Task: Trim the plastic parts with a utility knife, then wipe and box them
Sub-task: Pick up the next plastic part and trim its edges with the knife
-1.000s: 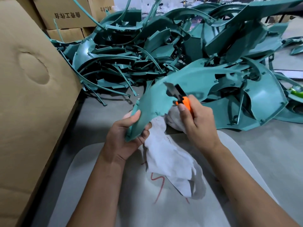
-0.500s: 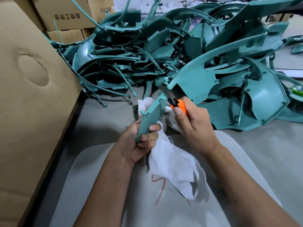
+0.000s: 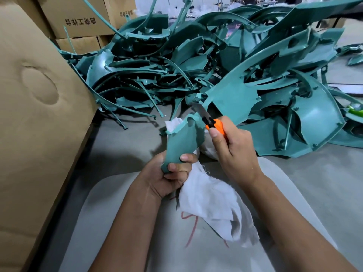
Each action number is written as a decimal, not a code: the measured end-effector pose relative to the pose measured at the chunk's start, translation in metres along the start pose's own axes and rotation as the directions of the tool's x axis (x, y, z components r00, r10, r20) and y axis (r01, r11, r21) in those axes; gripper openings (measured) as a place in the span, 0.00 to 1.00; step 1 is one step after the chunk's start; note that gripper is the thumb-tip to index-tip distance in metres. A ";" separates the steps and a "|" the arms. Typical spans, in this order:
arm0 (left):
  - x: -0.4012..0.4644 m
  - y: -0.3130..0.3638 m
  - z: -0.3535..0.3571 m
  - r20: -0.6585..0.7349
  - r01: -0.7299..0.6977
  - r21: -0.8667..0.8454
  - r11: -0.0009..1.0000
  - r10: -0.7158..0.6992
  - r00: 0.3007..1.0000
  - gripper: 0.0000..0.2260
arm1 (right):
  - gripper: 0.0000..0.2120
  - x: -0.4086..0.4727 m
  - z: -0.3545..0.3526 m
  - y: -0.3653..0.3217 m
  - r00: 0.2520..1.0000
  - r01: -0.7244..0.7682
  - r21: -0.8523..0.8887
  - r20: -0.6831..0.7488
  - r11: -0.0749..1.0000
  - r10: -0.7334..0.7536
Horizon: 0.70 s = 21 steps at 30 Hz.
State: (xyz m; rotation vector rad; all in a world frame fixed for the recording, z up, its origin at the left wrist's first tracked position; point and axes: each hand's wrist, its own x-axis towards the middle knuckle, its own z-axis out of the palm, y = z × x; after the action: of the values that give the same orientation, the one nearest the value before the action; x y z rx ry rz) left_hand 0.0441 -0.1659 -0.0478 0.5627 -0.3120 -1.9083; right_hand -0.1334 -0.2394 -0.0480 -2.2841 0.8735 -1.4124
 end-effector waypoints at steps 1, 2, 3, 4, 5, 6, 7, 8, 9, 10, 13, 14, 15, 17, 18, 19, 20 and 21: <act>0.001 0.000 -0.001 -0.010 0.008 -0.004 1.000 -0.008 1.000 0.09 | 0.16 0.000 0.000 0.000 1.000 -0.007 -0.006 0.017 1.000 0.007; 0.002 0.000 -0.001 -0.021 0.017 -0.013 1.000 -0.017 1.000 0.09 | 0.16 0.000 0.000 -0.001 0.999 -0.012 -0.020 0.030 1.000 0.013; 0.002 0.000 -0.002 -0.031 0.027 -0.027 0.999 -0.028 0.999 0.09 | 0.17 0.000 0.001 -0.001 0.999 -0.016 -0.053 0.031 0.998 0.017; 0.003 0.001 -0.003 -0.037 0.036 -0.043 0.998 -0.038 0.999 0.09 | 0.17 0.000 0.002 -0.002 1.000 -0.017 -0.109 0.016 0.994 0.019; 0.003 0.002 -0.004 -0.038 0.043 -0.059 0.997 -0.045 0.998 0.09 | 0.17 0.000 0.002 -0.002 1.000 -0.022 -0.177 -0.013 0.984 0.020; 0.003 0.002 -0.004 -0.036 0.048 -0.072 0.996 -0.051 0.998 0.09 | 0.17 0.001 0.002 -0.003 0.998 -0.035 -0.242 -0.051 0.970 0.023; 0.003 0.003 -0.004 -0.036 0.051 -0.080 0.995 -0.054 0.998 0.09 | 0.17 0.001 0.002 -0.002 0.995 -0.052 -0.297 -0.091 0.953 0.026; 0.003 0.003 -0.003 -0.040 0.049 -0.083 0.995 -0.052 0.998 0.10 | 0.16 0.001 0.001 -0.002 0.992 -0.067 -0.345 -0.128 0.936 0.023; 0.003 0.003 -0.002 -0.044 0.038 -0.081 0.996 -0.042 0.998 0.09 | 0.16 0.001 0.001 -0.002 0.987 -0.074 -0.382 -0.163 0.921 0.012; 0.003 0.003 -0.002 -0.047 0.022 -0.075 0.997 -0.025 0.999 0.09 | 0.14 0.001 0.001 -0.002 0.979 -0.079 -0.400 -0.203 0.913 -0.004; 0.001 0.003 0.000 -0.063 -0.027 -0.079 0.996 0.022 0.998 0.06 | 0.11 0.002 -0.003 -0.001 0.929 -0.107 -0.307 -0.369 0.946 -0.014; 0.001 0.003 -0.001 -0.071 -0.032 -0.090 0.995 0.026 0.997 0.06 | 0.10 0.003 -0.005 0.000 0.916 -0.102 -0.271 -0.401 0.957 -0.016; 0.001 0.003 -0.002 -0.074 -0.032 -0.100 0.994 0.025 0.997 0.07 | 0.09 0.003 -0.006 0.002 0.912 -0.091 -0.252 -0.410 0.963 -0.022; 0.000 0.004 -0.004 -0.074 -0.013 -0.114 0.993 0.005 0.997 0.10 | 0.10 0.002 -0.005 0.004 0.926 -0.064 -0.250 -0.376 0.966 -0.036; 0.000 0.005 -0.004 -0.066 0.003 -0.119 0.993 -0.011 0.998 0.09 | 0.11 0.002 -0.004 0.005 0.938 -0.052 -0.259 -0.345 0.964 -0.042; 0.000 0.005 -0.004 -0.053 0.021 -0.122 0.992 -0.027 0.998 0.08 | 0.11 0.002 -0.003 0.005 0.950 -0.043 -0.273 -0.310 0.961 -0.045; 0.000 0.004 -0.004 -0.039 0.039 -0.119 0.992 -0.043 0.998 0.07 | 0.11 0.002 -0.002 0.005 0.960 -0.037 -0.293 -0.276 0.956 -0.048; 0.000 0.003 -0.005 -0.029 0.052 -0.114 0.992 -0.056 0.998 0.07 | 0.10 0.003 -0.001 0.006 0.967 -0.035 -0.310 -0.249 0.950 -0.045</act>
State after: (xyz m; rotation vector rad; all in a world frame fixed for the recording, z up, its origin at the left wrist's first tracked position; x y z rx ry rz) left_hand 0.0492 -0.1670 -0.0501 0.5307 -0.1680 -1.9536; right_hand -0.1350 -0.2457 -0.0490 -2.3572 1.2509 -1.7017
